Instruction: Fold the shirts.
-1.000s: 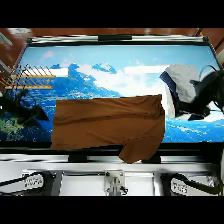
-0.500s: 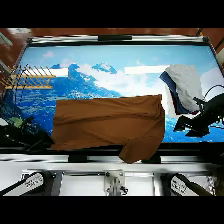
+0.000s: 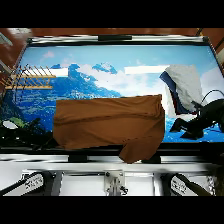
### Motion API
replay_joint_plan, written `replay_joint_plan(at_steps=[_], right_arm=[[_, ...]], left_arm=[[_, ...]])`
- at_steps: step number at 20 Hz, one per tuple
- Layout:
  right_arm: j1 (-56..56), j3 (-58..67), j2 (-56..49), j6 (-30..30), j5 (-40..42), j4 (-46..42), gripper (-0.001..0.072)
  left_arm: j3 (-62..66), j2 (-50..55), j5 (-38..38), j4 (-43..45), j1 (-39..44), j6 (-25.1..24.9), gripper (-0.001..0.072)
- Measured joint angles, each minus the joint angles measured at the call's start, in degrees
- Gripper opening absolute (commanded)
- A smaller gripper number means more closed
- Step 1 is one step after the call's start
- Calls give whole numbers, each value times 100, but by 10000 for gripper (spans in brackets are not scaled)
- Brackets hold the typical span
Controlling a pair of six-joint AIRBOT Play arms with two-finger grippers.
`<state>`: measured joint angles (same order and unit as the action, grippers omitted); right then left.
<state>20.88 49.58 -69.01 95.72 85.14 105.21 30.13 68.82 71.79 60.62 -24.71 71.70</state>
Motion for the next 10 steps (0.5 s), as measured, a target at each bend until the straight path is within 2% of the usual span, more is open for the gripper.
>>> replay_joint_plan(at_steps=[1,9,10], right_arm=[[-2,-214,0,50,-26,94,667],[0,-1635,2,293,-938,1102,657],[2,-1716,2,302,-997,1202,566]], left_arm=[[-9,17,-26,-17,44,13,35],[-9,50,-2,-68,109,72,34],[-9,48,2,-68,111,74,34]])
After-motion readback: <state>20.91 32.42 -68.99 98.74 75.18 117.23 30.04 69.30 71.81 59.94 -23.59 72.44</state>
